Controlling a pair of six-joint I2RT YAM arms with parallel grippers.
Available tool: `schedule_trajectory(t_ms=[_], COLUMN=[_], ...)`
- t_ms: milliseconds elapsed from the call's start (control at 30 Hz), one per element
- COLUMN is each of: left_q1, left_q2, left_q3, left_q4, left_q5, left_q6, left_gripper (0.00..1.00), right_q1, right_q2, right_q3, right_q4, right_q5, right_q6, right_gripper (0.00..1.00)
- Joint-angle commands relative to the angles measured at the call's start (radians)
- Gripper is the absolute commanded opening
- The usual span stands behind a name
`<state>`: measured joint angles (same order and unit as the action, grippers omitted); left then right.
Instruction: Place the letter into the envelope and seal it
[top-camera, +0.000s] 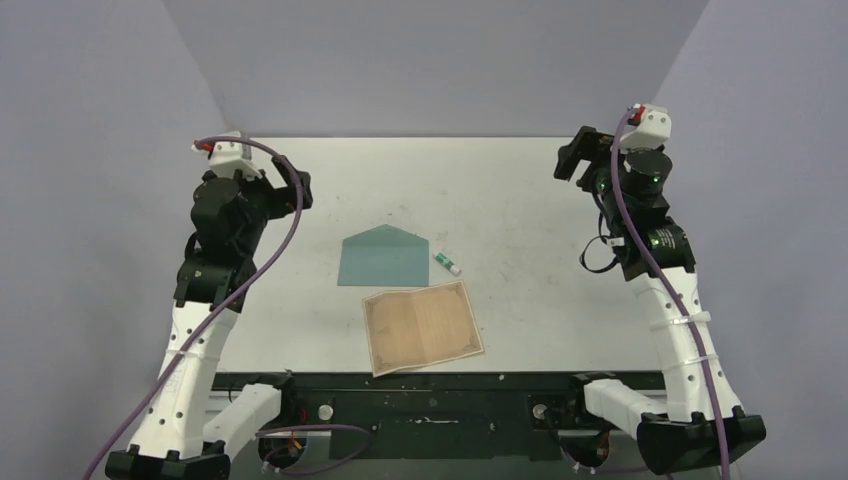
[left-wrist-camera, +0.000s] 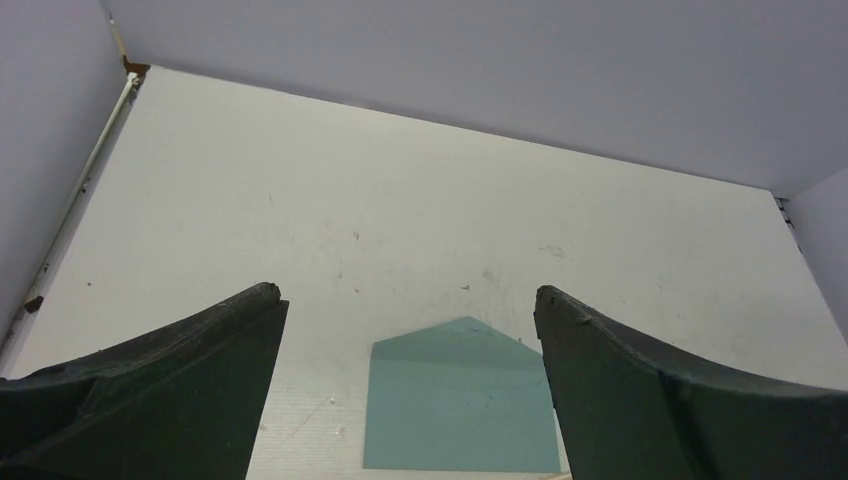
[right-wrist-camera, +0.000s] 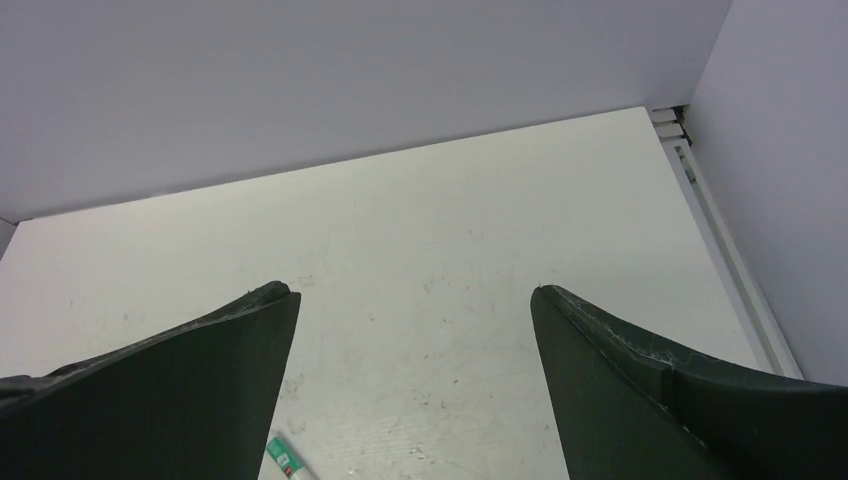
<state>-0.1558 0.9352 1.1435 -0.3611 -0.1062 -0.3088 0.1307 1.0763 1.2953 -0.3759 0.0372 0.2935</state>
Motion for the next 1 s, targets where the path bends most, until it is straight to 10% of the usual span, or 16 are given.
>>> schedule_trajectory(t_ms=[0,333,667,967], left_q1=[-0.005,-0.027,-0.086,-0.308], left_q2=[-0.030,-0.033,0.039,0.053], left_q3=[-0.031,-0.209,-0.358,-0.554], left_q4=[0.090,0.188,0.266,0.285], left_q5=[0.012,-0.038,0.418,0.521], left_q6=[-0.031,-0.121,-0.176,-0.333], left_gripper=[0.96,0.96,0.99,0.67], right_q1=[-0.005,-0.006,0.083,0.476], right_q2=[0.006,0.009,0.040,0.129], right_q3=[-0.021,-0.144,-0.405,-0.626], right_q4=[0.008,-0.065,-0.066,0.061], right_q5=[0.016,-0.026,-0.392,-0.241], right_q6=[0.031,0.124,0.259,0.532], right_gripper=[0.90,0.90,0.90,0.94])
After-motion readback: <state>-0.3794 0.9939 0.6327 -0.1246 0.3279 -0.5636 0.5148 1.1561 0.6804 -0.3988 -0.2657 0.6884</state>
